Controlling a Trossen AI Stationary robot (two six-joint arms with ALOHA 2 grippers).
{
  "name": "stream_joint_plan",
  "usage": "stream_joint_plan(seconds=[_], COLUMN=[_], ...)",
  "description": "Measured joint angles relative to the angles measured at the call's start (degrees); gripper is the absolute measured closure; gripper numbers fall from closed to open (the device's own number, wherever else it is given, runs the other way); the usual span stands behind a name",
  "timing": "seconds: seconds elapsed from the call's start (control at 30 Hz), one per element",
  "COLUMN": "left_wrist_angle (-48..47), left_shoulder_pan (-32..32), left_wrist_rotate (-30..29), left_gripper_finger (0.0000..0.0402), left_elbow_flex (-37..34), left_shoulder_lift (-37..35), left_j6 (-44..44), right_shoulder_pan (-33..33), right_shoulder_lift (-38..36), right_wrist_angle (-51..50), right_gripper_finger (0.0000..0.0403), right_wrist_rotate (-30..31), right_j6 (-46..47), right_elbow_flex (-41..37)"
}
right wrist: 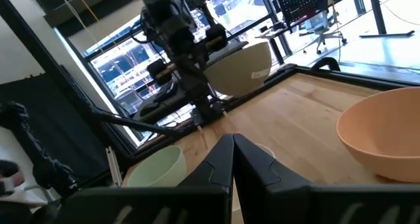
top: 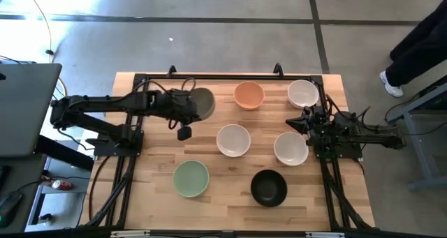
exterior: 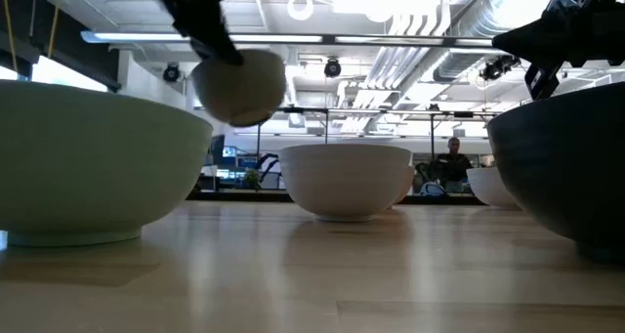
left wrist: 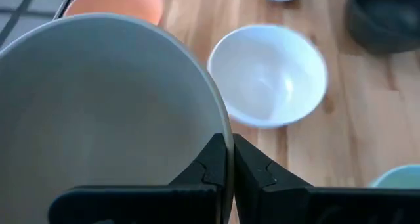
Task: Nest bowls inside each other
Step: Stack the gray bowl on the center white bowl
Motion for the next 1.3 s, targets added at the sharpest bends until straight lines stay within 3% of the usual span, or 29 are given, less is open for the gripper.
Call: stream_joint_plan(seconds=[0.53, 0.9, 1.3], left_wrist_angle=[0.0, 0.0, -0.7], left_shoulder_pan=[-9.3, -11.1, -13.2], left_wrist_rotate=[4.7, 4.5, 0.4], left_gripper_finger=[0.0401, 0.0401, 0.0401], left_elbow_flex=[17.1, 22.8, 23.1], left_shoulder_lift=[21.3, 25.3, 27.1], left_j6=[5.5, 6.0, 6.3], right_shoulder_pan=[0.0, 0.0, 0.0], right_shoulder_lift=[0.0, 0.0, 0.0], right_wrist_angle=[-1.7, -2.9, -4.0], right_gripper_finger=[0.0402, 0.0402, 0.0402], right_wrist_rotate=[0.0, -0.1, -1.6], right_j6=[1.3, 1.3, -0.6], right_elbow_flex=[0.0, 0.0, 0.0])
